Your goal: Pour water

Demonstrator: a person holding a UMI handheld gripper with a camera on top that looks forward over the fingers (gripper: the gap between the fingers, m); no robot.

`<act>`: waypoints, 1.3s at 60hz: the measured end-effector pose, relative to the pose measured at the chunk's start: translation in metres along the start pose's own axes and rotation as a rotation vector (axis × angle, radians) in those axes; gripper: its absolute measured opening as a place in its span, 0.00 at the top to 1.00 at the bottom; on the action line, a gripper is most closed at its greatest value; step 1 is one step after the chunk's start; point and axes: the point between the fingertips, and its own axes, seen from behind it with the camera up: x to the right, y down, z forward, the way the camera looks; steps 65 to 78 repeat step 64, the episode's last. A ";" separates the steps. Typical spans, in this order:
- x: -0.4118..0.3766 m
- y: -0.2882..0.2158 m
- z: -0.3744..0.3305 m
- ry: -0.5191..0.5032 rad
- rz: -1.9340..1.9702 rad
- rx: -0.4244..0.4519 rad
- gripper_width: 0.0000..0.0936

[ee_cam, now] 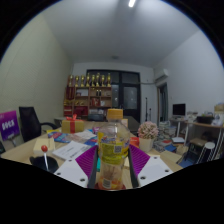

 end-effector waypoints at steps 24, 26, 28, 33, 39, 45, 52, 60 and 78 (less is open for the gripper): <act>-0.008 -0.003 -0.035 0.022 -0.032 -0.128 0.10; -0.005 -0.005 -0.044 0.008 -0.039 -0.127 0.10; -0.008 -0.007 -0.059 0.001 -0.049 -0.126 0.11; -0.010 -0.013 -0.103 -0.009 -0.058 -0.130 0.11; -0.010 -0.021 -0.164 -0.022 -0.022 -0.123 0.11; -0.010 -0.027 -0.226 -0.028 -0.013 -0.126 0.11; -0.007 -0.031 -0.288 -0.009 -0.014 -0.122 0.11; -0.017 -0.038 -0.350 -0.032 0.000 -0.117 0.11; -0.020 -0.041 -0.367 -0.033 0.002 -0.105 0.11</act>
